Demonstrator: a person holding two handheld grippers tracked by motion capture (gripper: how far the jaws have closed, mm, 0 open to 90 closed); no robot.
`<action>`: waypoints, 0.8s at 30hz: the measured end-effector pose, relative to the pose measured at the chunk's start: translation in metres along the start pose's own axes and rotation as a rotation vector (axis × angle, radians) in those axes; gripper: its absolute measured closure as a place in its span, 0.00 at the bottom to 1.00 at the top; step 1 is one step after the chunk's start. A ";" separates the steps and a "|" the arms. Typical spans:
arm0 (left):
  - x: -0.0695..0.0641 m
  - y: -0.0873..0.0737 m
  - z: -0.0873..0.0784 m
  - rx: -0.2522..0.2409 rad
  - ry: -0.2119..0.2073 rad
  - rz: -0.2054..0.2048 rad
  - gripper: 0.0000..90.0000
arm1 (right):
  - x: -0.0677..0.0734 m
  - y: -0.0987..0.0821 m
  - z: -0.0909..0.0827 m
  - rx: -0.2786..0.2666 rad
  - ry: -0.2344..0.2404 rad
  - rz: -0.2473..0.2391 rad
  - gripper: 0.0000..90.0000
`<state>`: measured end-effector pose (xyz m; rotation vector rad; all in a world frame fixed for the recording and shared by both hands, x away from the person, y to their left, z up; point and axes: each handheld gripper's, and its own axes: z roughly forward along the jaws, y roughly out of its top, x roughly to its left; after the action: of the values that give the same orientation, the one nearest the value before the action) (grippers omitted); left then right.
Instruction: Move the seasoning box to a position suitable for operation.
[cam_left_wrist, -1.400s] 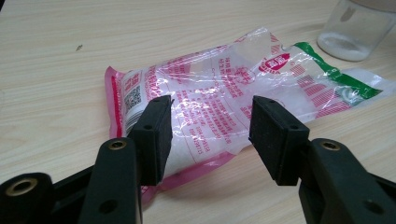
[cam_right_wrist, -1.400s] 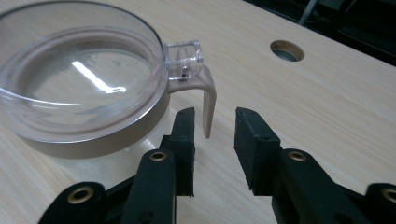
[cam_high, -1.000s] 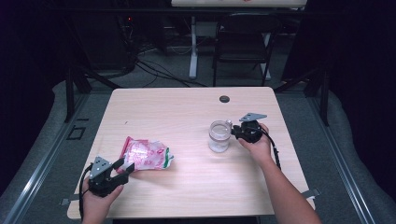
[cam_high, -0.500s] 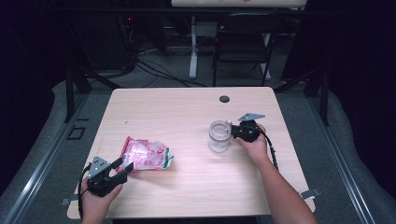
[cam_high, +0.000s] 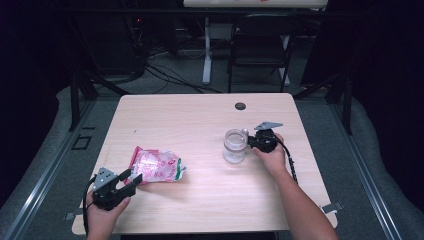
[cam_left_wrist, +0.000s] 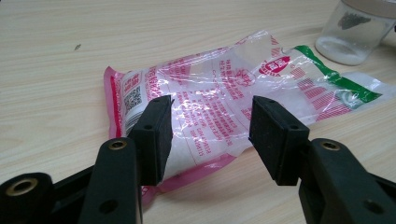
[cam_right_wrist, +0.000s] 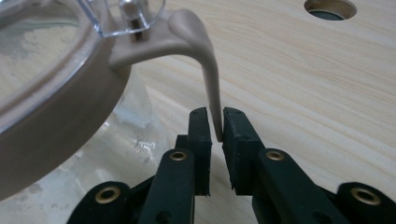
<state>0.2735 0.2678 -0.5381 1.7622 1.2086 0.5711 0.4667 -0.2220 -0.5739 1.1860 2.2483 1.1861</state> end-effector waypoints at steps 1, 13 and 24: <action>0.000 0.000 0.000 0.000 0.000 -0.001 0.55 | -0.001 0.001 -0.001 -0.002 0.006 0.009 0.92; -0.001 0.000 0.000 -0.003 0.000 0.005 0.55 | 0.010 0.004 -0.006 0.049 -0.059 -0.076 0.96; -0.007 0.001 -0.002 -0.014 -0.001 0.033 0.55 | 0.025 -0.008 -0.024 0.062 -0.121 -0.042 0.96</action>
<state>0.2699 0.2624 -0.5351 1.7732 1.1743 0.5963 0.4331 -0.2172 -0.5639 1.1942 2.2227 1.0073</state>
